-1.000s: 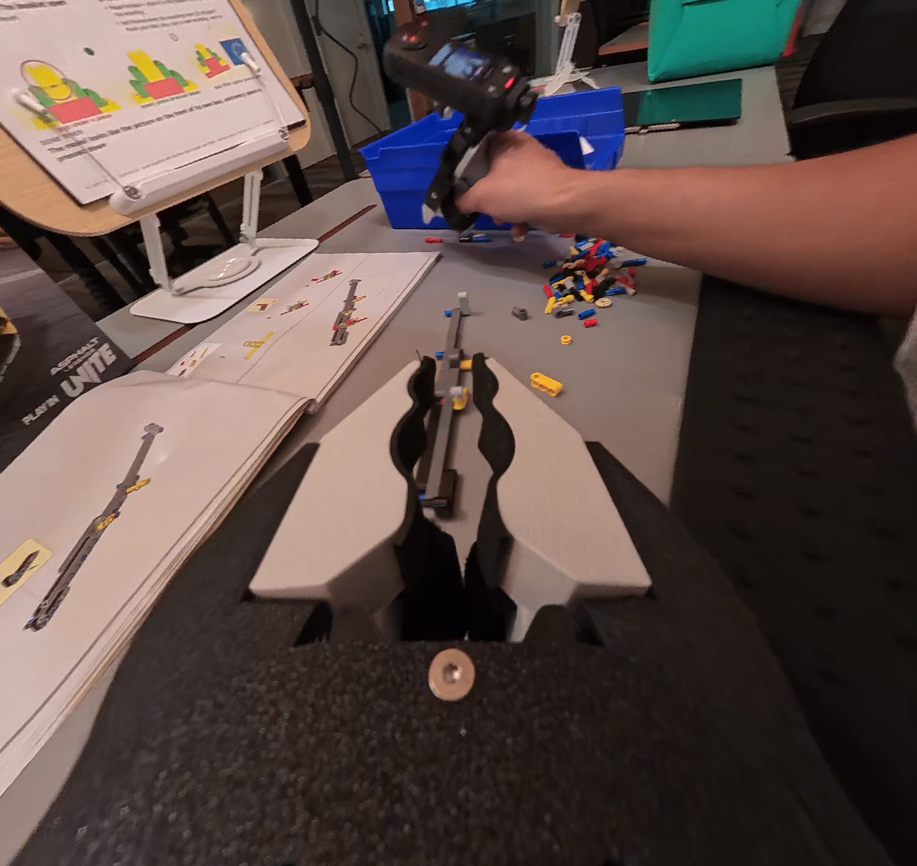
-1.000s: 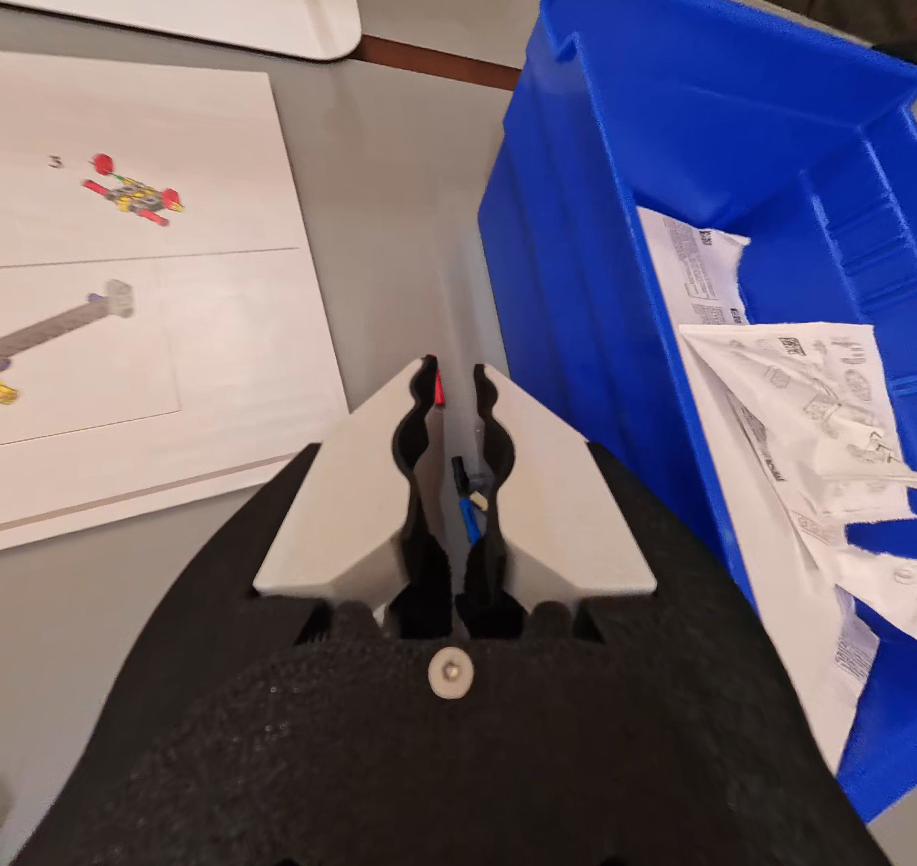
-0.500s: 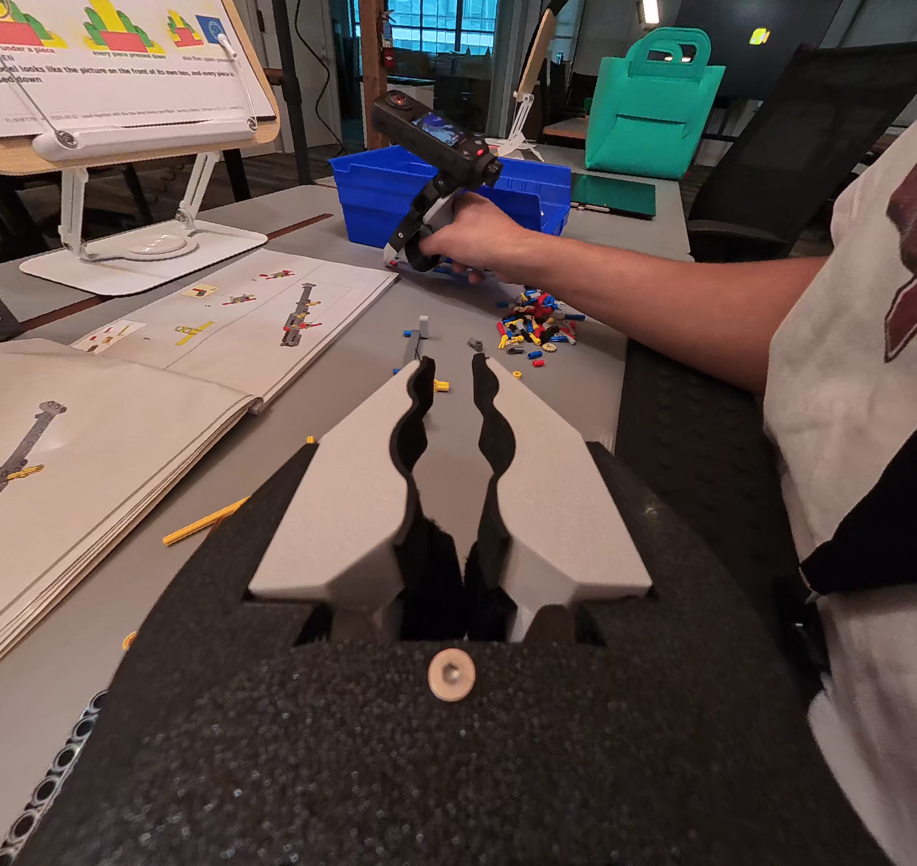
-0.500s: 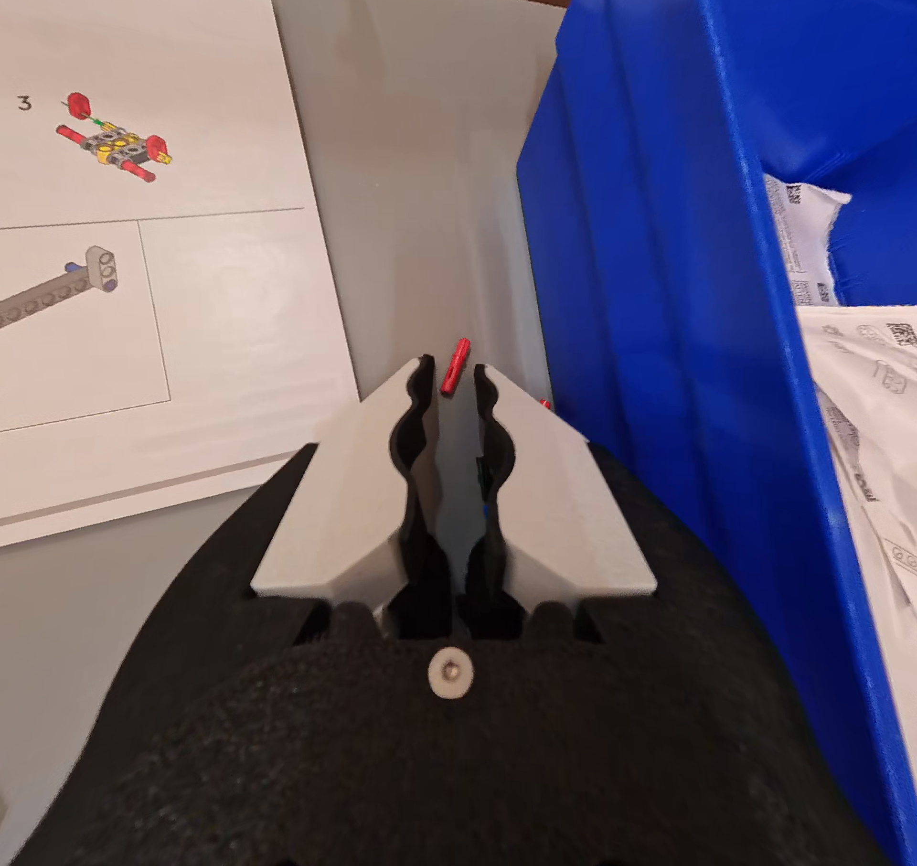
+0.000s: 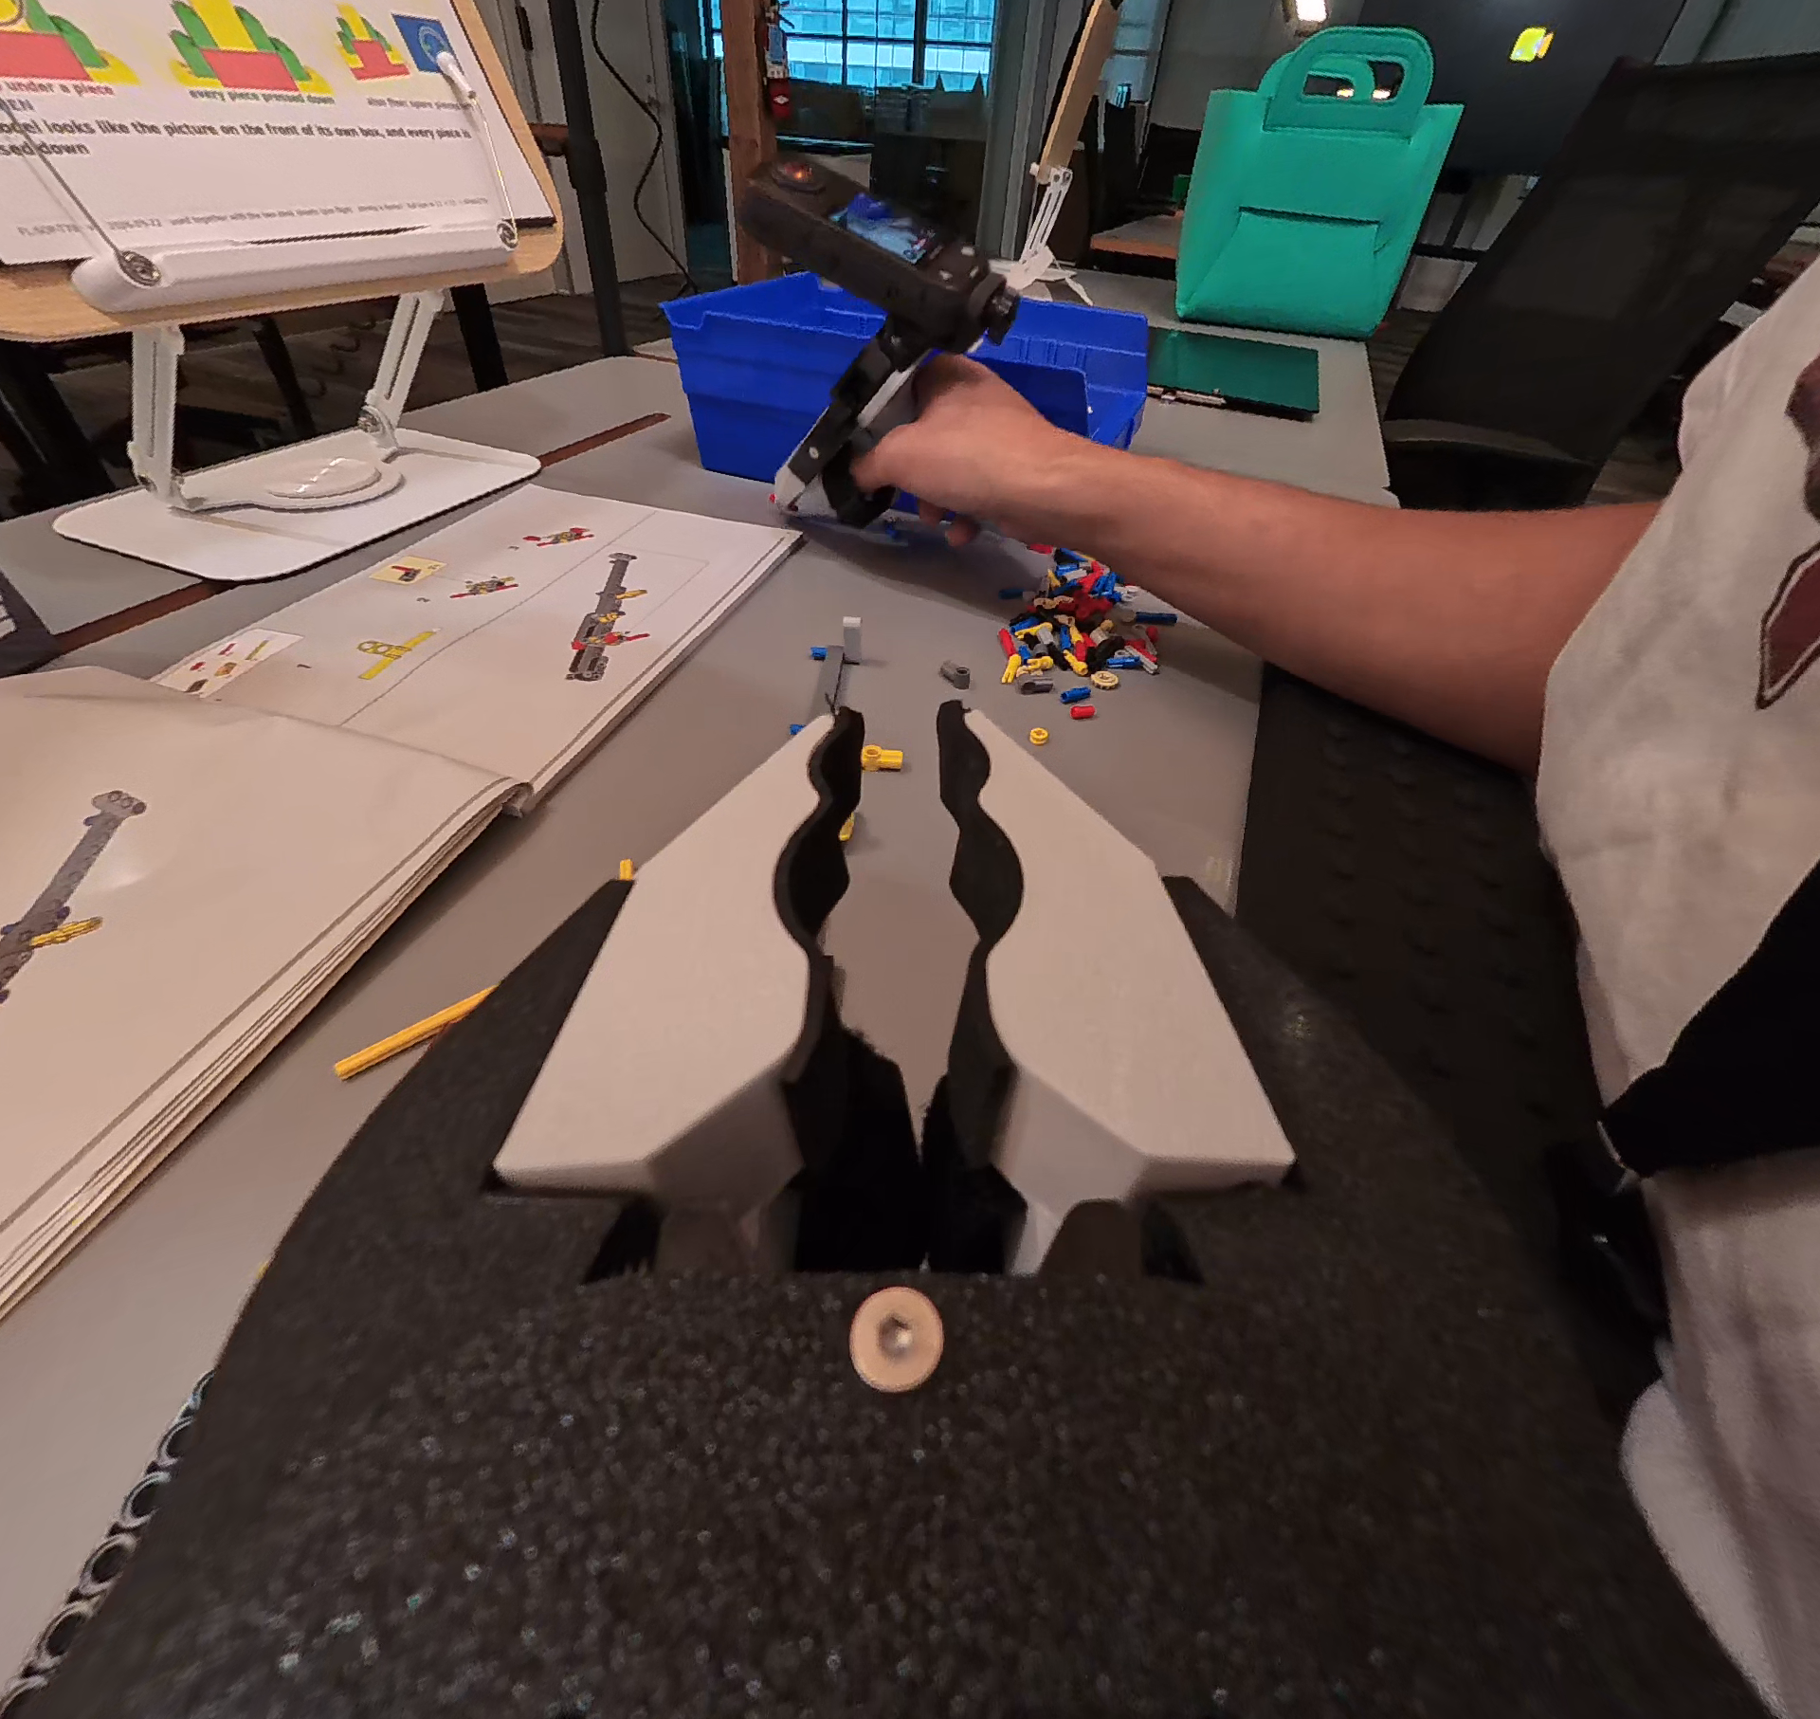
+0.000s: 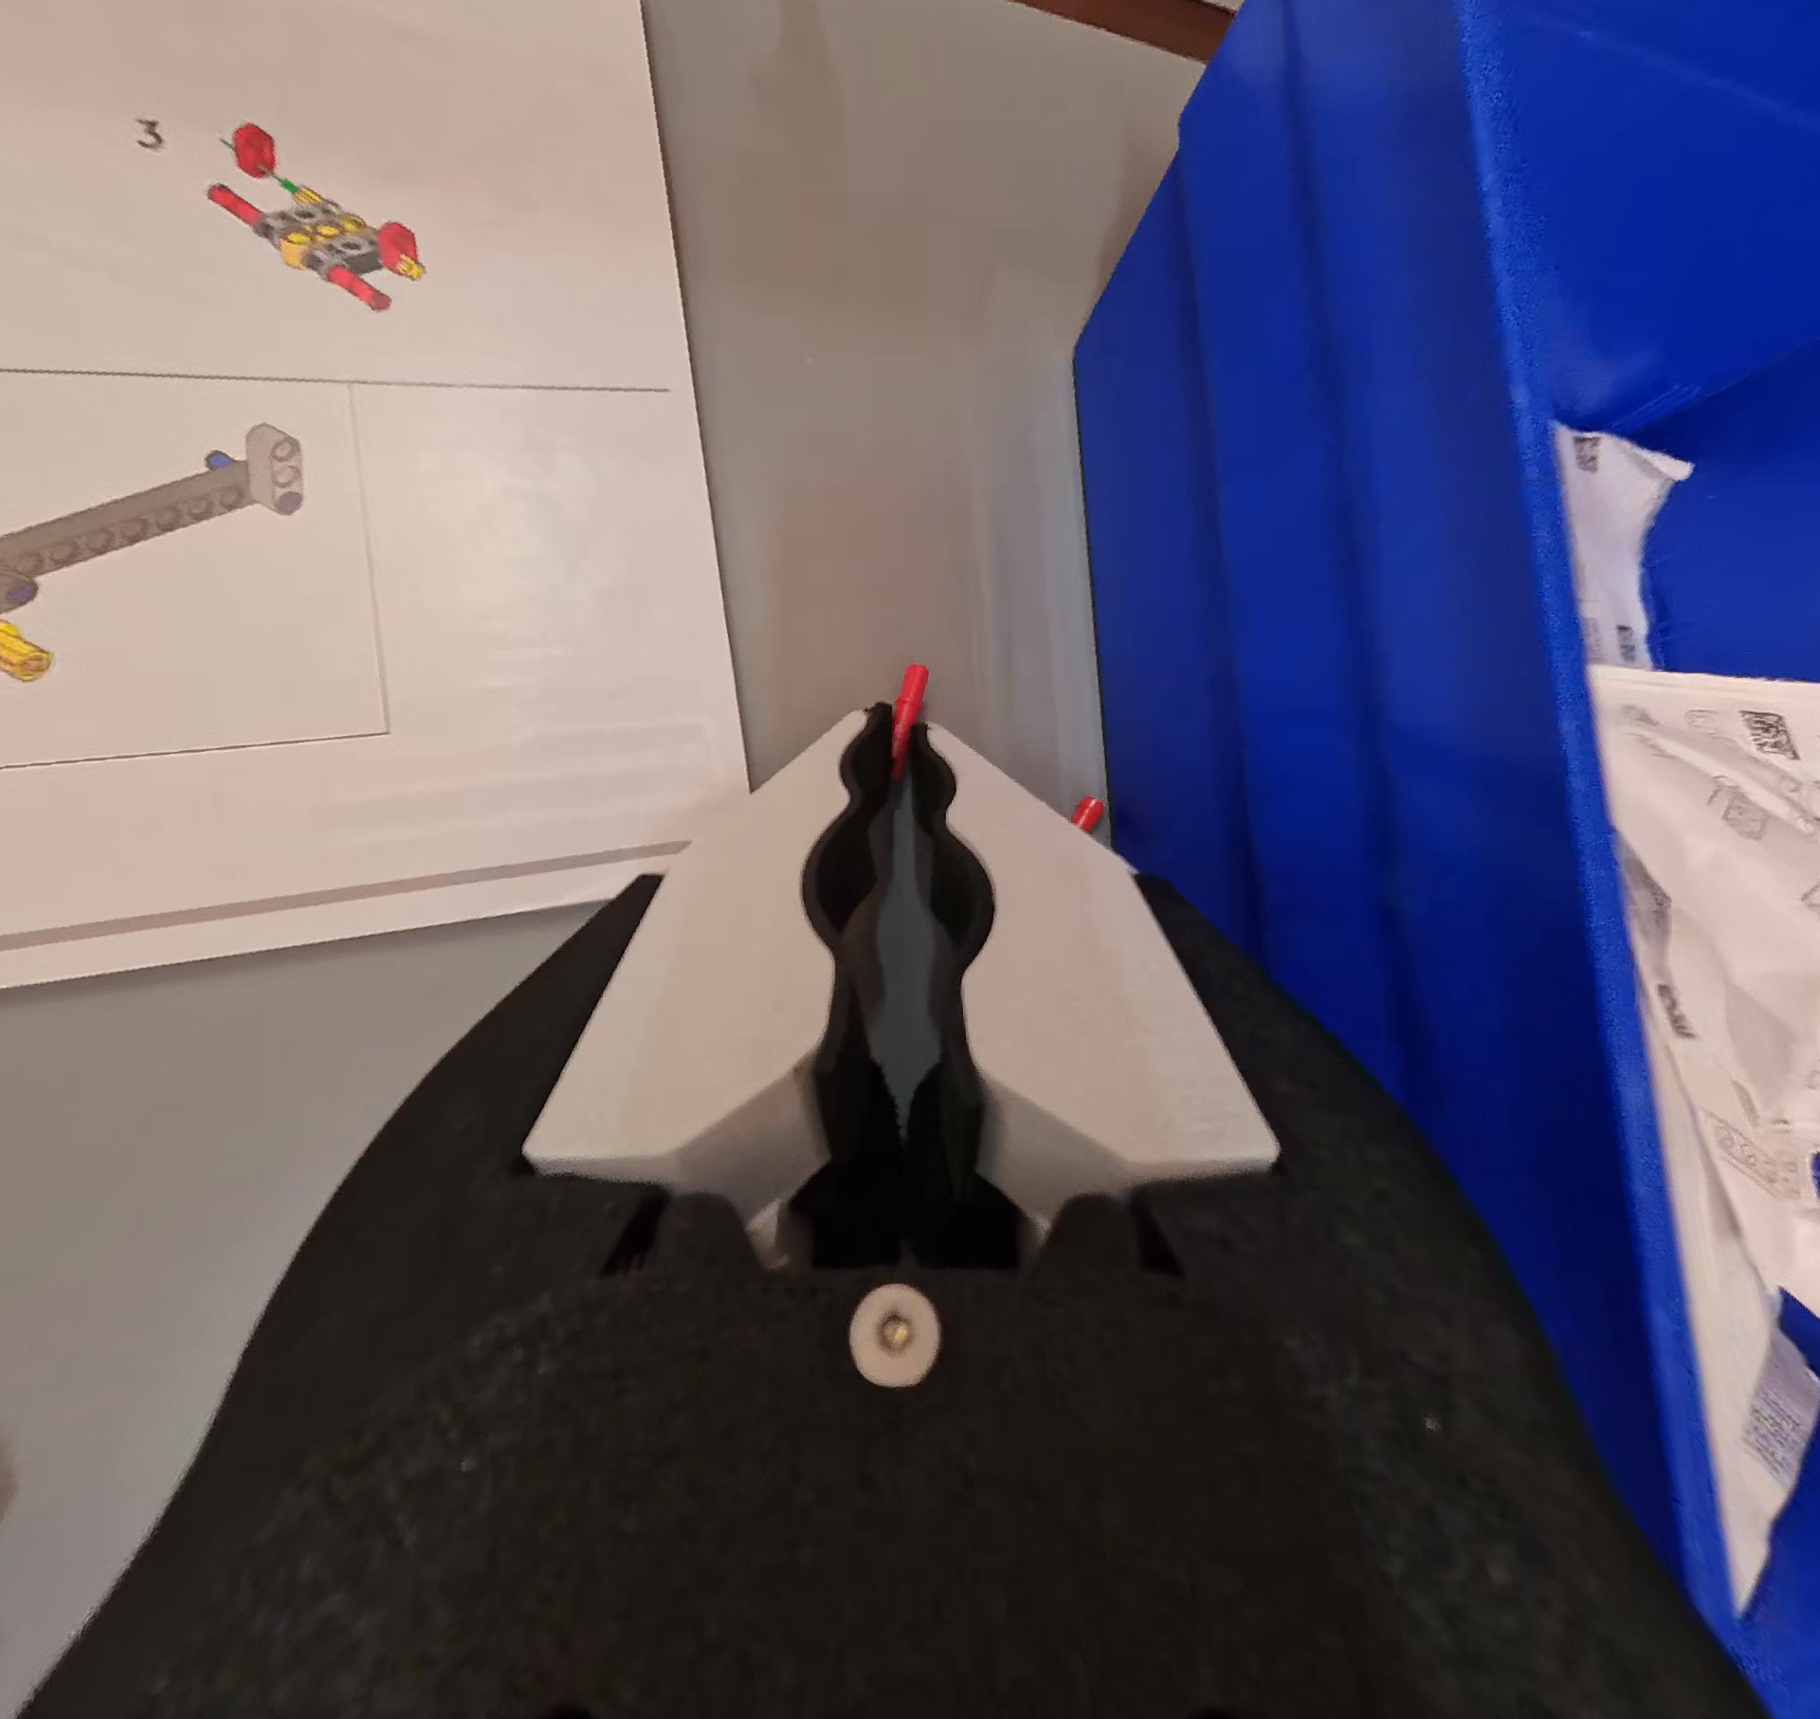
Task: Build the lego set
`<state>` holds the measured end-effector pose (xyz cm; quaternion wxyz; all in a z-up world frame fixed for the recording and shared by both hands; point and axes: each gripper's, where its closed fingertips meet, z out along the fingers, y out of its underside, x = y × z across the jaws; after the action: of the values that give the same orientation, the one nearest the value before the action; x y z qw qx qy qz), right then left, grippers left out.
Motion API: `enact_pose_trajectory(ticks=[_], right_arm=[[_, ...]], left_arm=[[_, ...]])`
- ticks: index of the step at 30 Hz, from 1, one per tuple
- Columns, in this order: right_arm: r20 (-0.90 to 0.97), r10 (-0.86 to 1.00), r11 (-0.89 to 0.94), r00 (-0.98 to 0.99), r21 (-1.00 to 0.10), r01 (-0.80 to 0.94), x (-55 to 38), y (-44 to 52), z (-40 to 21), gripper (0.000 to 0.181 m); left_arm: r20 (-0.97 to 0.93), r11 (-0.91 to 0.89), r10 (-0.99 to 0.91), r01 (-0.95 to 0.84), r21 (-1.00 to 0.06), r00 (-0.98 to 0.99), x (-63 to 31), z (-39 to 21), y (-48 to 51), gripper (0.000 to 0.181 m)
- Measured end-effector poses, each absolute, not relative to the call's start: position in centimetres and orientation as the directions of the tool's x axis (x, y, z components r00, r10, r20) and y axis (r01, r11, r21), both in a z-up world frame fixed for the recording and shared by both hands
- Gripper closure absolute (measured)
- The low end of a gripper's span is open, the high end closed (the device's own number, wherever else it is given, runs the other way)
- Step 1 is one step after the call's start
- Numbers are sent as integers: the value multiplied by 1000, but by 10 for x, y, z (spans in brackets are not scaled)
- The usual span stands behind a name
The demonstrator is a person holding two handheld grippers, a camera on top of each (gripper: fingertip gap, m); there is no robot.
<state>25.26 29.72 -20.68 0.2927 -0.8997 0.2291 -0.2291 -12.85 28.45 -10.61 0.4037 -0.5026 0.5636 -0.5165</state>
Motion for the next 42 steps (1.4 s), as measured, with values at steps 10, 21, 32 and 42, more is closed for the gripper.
enact_pose_trajectory(ticks=[10,21,32,42], right_arm=[[23,-125,-610,992,-790,-59,109,320,-150,178],[19,344,-727,939,-628,279,-40,233,-189,178],[11,399,-763,917,-550,339,-53,214,-213,178],[8,213,-793,977,-583,177,-12,180,-193,160]], left_arm=[[13,2,-996,-173,-985,-86,-127,-112,300,168],[-29,38,-999,-215,-976,-45,-124,-121,305,168],[-83,90,-996,-257,-962,-40,-122,-131,305,168],[-92,102,-995,-276,-956,-48,-122,-136,303,168]])
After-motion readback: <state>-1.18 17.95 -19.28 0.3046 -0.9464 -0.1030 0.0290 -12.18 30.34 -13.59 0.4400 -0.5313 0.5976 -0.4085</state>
